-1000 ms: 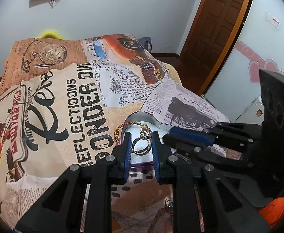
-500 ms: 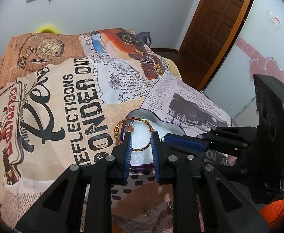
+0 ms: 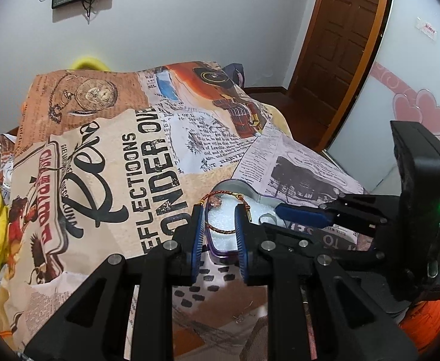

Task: Organize jewelry
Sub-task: 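Carry both rings into the purple heart tin and open both tools, then move both open tools back to the jewelry pile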

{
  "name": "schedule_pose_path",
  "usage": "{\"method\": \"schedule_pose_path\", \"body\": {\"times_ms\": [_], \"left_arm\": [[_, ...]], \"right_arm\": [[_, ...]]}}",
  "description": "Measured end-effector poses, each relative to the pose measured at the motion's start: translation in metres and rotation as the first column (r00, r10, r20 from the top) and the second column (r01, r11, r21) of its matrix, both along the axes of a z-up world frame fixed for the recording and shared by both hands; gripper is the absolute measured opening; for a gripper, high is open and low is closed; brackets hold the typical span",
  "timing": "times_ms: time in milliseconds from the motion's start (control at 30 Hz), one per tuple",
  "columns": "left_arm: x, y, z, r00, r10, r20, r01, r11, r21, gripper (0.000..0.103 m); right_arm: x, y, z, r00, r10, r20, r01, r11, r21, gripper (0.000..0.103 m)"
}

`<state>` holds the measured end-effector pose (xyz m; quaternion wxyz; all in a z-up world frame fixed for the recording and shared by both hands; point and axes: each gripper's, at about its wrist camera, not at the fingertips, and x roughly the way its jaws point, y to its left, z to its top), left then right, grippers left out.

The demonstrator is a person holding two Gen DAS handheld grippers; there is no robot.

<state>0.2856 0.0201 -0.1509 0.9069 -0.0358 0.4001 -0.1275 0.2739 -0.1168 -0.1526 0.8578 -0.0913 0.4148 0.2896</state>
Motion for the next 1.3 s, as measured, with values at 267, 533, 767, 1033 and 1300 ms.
{"method": "schedule_pose_path", "body": {"times_ms": [267, 533, 767, 1033, 1300], "left_arm": [[-0.018, -0.002, 0.009, 1.0, 0.011, 0.011, -0.011, 1.0, 0.019, 0.021], [-0.042, -0.002, 0.02, 0.999, 0.025, 0.033, -0.027, 0.999, 0.039, 0.029], [-0.067, -0.002, 0.024, 0.998, 0.041, 0.045, -0.044, 0.998, 0.055, 0.04], [-0.092, 0.0, 0.013, 0.999, 0.048, 0.003, -0.049, 0.996, 0.075, 0.04], [-0.105, -0.006, -0.014, 0.997, 0.037, -0.074, -0.032, 0.997, 0.067, 0.04]], "right_arm": [[-0.013, -0.007, 0.016, 0.999, -0.015, 0.031, 0.015, 1.0, 0.001, 0.023], [-0.028, -0.016, 0.033, 0.998, -0.035, 0.06, 0.035, 0.999, 0.015, 0.023], [-0.046, -0.024, 0.043, 0.996, -0.047, 0.074, 0.045, 0.999, 0.019, 0.037], [-0.067, -0.037, 0.042, 0.995, -0.068, 0.07, 0.067, 0.998, 0.015, 0.04], [-0.083, -0.045, 0.027, 0.997, -0.067, 0.037, 0.068, 0.998, -0.015, 0.04]]}}
